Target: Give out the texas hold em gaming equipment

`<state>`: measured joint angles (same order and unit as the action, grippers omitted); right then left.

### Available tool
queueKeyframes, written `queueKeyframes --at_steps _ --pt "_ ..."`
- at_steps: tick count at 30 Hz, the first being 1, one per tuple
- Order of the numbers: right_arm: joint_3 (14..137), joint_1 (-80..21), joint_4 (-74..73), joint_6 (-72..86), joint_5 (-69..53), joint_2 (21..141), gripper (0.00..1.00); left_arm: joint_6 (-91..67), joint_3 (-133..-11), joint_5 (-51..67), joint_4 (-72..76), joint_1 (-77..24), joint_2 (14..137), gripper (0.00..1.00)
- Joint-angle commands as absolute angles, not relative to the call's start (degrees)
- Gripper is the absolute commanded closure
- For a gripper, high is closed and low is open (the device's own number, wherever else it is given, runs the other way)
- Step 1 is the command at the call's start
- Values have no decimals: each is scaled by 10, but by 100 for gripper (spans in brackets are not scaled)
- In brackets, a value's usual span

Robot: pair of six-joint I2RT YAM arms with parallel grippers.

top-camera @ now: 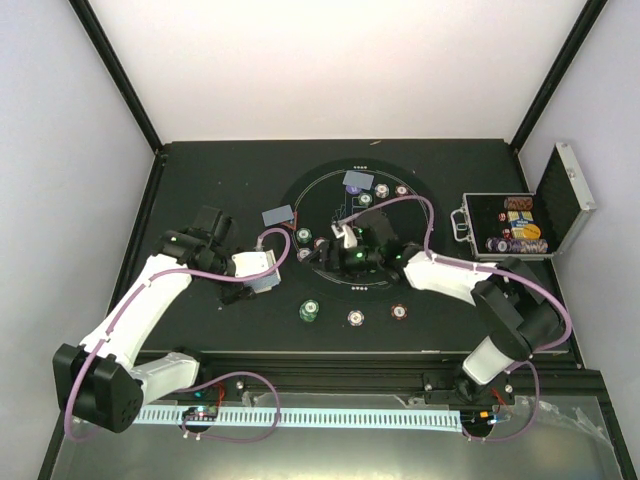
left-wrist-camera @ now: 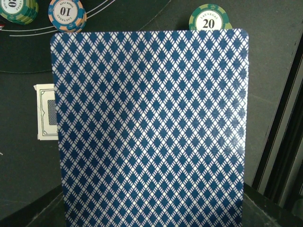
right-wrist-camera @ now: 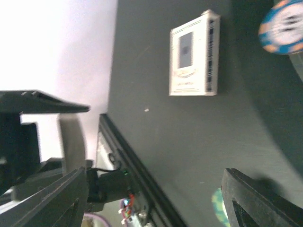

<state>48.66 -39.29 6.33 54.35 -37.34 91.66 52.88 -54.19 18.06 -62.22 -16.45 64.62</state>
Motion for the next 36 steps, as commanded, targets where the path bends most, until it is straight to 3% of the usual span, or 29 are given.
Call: queueKeyframes --at_steps 1,19,36 --pt "479 -438 198 616 -387 903 21 528 -559 192 -630 -160 635 98" --pt "561 -519 283 675 -407 1031 24 533 -551 190 -627 -160 630 98" --pt "576 -500 265 664 -420 1089 32 534 -553 186 -627 -160 627 98"
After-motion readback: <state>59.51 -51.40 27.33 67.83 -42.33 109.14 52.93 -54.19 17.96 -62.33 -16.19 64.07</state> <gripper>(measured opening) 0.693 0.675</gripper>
